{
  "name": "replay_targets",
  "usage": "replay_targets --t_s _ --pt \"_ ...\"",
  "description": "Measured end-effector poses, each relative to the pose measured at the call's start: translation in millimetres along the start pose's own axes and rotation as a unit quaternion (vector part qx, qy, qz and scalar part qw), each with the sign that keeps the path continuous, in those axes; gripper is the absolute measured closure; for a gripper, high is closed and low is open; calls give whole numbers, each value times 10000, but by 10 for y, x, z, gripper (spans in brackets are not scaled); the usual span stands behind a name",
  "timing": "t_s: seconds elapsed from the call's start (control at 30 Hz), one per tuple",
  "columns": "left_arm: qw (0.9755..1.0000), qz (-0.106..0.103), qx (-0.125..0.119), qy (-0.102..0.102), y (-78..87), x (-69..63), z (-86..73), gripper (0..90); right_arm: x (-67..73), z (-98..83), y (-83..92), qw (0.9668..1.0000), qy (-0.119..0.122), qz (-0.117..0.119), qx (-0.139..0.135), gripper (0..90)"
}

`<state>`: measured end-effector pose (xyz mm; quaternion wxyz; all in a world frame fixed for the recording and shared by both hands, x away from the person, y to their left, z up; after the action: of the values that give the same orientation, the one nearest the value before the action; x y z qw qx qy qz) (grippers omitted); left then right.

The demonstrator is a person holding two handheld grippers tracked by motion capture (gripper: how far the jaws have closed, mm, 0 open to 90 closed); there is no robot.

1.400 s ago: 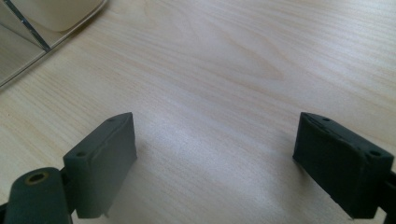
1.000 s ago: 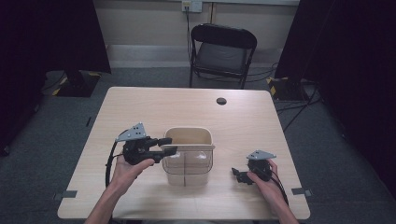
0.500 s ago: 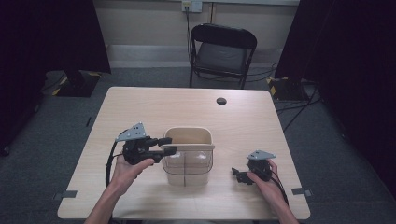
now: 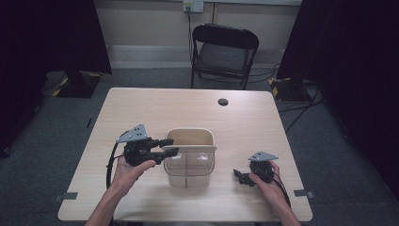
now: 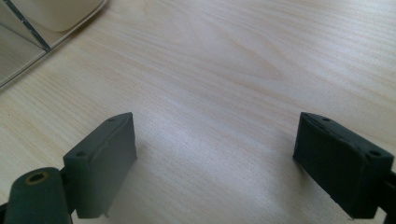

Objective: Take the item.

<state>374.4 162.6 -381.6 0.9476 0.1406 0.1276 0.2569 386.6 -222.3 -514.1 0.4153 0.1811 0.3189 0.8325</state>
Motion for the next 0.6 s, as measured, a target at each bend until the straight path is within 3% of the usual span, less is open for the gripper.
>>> replay_targets --t_s 0.6 --pt "10000 14 -19 -20 -3 0 4 559 0 0 0 10000 1 0 0 123"
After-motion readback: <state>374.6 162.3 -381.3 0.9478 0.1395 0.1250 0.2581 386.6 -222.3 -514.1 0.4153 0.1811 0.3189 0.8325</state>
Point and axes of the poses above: each handheld gripper's, and its own axes: y roughly backward along the jaws, z roughly out of its top, x roughly to its left, the point moved 2 cm from there along -y, roughly forward along the jaws, and after that the axes turned 4 degrees about z, right-handed, at the moved point
